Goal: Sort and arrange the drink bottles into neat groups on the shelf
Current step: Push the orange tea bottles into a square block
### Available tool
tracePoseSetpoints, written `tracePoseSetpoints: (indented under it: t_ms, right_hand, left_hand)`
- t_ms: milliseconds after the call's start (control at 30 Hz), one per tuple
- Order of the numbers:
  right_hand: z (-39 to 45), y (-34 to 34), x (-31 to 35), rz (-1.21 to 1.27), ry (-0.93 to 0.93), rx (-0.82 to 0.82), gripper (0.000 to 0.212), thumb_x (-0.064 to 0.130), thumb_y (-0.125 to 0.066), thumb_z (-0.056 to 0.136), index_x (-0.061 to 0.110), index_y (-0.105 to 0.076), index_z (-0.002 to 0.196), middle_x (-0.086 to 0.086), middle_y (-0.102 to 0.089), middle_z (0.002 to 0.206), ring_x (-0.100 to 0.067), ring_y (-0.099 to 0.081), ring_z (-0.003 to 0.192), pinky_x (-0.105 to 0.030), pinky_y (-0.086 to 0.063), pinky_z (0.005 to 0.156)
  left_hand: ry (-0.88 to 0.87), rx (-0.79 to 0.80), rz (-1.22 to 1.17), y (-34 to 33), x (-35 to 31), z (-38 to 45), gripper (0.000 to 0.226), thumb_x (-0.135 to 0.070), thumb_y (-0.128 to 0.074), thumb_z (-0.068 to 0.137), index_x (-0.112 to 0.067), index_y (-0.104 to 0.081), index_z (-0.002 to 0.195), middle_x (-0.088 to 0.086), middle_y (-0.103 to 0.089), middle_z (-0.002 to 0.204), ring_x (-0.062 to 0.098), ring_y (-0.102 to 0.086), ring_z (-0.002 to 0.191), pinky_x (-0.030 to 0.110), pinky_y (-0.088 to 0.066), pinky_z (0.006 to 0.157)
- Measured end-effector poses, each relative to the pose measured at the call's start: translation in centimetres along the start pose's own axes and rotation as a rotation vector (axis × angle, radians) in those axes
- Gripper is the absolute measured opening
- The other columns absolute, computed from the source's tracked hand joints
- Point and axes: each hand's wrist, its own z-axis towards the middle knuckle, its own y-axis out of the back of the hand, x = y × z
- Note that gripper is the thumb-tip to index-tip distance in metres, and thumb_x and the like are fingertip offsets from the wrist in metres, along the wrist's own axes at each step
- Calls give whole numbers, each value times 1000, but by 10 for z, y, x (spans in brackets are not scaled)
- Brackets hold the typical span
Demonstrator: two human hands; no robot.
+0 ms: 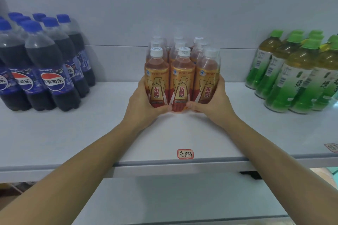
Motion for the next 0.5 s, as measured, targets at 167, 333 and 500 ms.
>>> tracePoseSetpoints:
  t_ms: [167, 333, 500]
  right_hand:
    - [2, 18, -11, -5, -68, 75, 106, 7, -93, 67, 28, -31, 151, 8, -57, 129, -11, -61, 118, -37, -56, 100]
    - [3, 15, -15, -22, -96, 53, 109, 16, -97, 63, 31, -31, 150, 4, -59, 132, -15, -62, 119, -47, -54, 103]
    - [0, 26, -5, -61, -137, 94, 113, 26, -94, 69, 30, -21, 155, 4, -53, 142, -16, -55, 128, -45, -47, 110]
  left_hand:
    - [31, 17, 9, 2, 1, -1, 97, -31, -95, 67, -28, -39, 146, -21, -61, 121, -10, -59, 100, 10, -43, 82]
    - [47, 29, 21, 1, 0, 0, 101, -32, -95, 67, -29, -35, 149, -28, -57, 116, -17, -58, 95, 8, -44, 81]
    - [-84, -202, 130, 21, -20, -8, 90, -44, -70, 92, -21, -18, 161, 1, -34, 162, 13, -36, 147, 38, -34, 119]
